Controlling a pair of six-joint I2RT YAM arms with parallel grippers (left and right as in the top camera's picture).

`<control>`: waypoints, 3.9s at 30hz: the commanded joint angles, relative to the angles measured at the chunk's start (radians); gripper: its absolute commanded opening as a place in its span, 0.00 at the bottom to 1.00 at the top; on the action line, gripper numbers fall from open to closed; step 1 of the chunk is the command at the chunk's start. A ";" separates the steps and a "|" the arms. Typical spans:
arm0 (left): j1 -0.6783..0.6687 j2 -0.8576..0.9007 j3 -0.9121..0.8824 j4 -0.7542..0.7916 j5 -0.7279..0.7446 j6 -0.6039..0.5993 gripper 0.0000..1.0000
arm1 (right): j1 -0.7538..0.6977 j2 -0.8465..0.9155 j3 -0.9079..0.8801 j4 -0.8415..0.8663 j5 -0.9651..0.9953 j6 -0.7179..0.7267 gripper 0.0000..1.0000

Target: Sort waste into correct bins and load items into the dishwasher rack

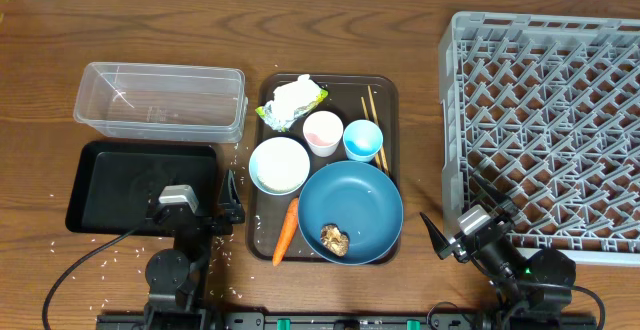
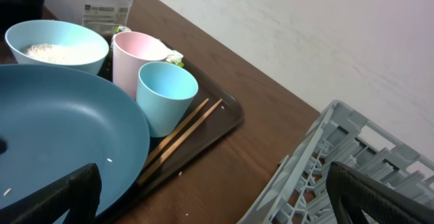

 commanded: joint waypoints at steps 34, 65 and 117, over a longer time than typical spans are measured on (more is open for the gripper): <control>0.005 0.000 -0.012 -0.049 -0.012 0.017 0.98 | 0.008 -0.007 -0.004 0.000 -0.007 -0.003 0.99; 0.005 0.326 0.529 -0.164 0.288 0.005 0.98 | 0.008 0.185 0.371 0.007 -0.034 0.446 0.99; -0.377 1.768 1.278 -0.618 0.110 -0.044 0.57 | 0.008 1.079 1.076 -0.723 -0.025 0.581 0.99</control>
